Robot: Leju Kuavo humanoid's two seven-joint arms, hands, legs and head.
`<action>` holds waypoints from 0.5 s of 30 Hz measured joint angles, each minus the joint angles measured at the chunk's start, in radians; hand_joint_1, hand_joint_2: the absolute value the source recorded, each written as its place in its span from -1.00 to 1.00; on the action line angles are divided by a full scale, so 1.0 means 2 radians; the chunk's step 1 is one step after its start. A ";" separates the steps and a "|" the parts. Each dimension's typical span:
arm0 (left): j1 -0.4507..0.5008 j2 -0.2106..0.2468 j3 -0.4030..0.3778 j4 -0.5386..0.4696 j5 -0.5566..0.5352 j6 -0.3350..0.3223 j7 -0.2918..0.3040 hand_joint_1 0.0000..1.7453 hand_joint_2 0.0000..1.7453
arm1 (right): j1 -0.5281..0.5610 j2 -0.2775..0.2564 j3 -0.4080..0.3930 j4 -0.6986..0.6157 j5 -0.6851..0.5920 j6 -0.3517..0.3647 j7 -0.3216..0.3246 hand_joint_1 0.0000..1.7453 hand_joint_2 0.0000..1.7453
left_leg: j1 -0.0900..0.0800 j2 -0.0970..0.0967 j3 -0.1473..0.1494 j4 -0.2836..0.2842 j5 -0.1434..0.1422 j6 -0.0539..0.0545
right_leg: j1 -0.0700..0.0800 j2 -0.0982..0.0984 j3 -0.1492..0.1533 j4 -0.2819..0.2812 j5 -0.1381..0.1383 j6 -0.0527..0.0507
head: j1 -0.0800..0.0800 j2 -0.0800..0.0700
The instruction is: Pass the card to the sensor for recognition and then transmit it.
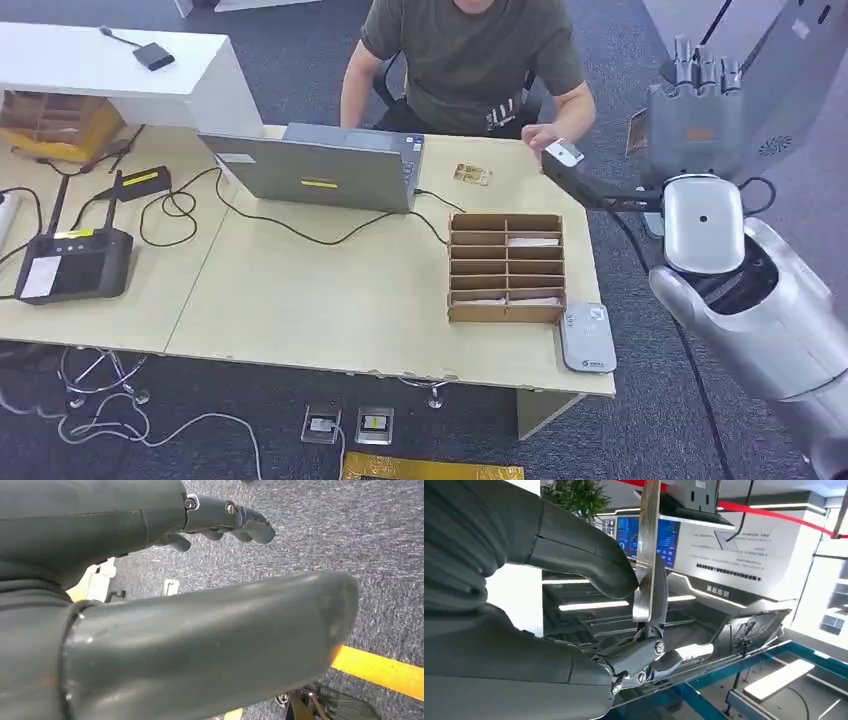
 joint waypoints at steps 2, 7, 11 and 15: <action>0.000 0.000 0.000 0.000 0.002 0.001 -0.001 -1.00 -1.00 | -0.001 0.000 0.000 0.000 -0.001 -0.002 0.000 1.00 1.00 | 0.000 0.000 0.000 0.000 0.000 0.000 | 0.000 0.000 0.000 0.000 0.000 0.000 | 0.000 0.000; 0.000 0.000 0.000 0.000 0.009 0.007 -0.005 -1.00 -1.00 | -0.003 0.002 0.000 0.000 -0.008 -0.013 -0.001 1.00 1.00 | 0.000 0.000 0.000 0.000 0.000 0.000 | 0.000 0.000 0.000 0.000 0.000 0.000 | 0.000 0.000; 0.000 -0.008 0.002 0.000 0.016 0.015 -0.010 -1.00 -1.00 | -0.015 0.018 0.012 0.015 -0.027 -0.039 -0.002 1.00 1.00 | 0.000 0.000 0.000 0.000 0.000 0.000 | 0.000 0.000 0.000 0.000 0.000 0.000 | 0.000 0.000; 0.000 -0.010 0.002 0.000 0.020 0.014 -0.010 -1.00 -1.00 | -0.018 0.027 0.017 0.029 -0.048 -0.044 -0.009 1.00 1.00 | 0.000 0.000 0.000 0.000 0.000 0.000 | 0.000 0.000 0.000 0.000 0.000 0.000 | 0.000 0.000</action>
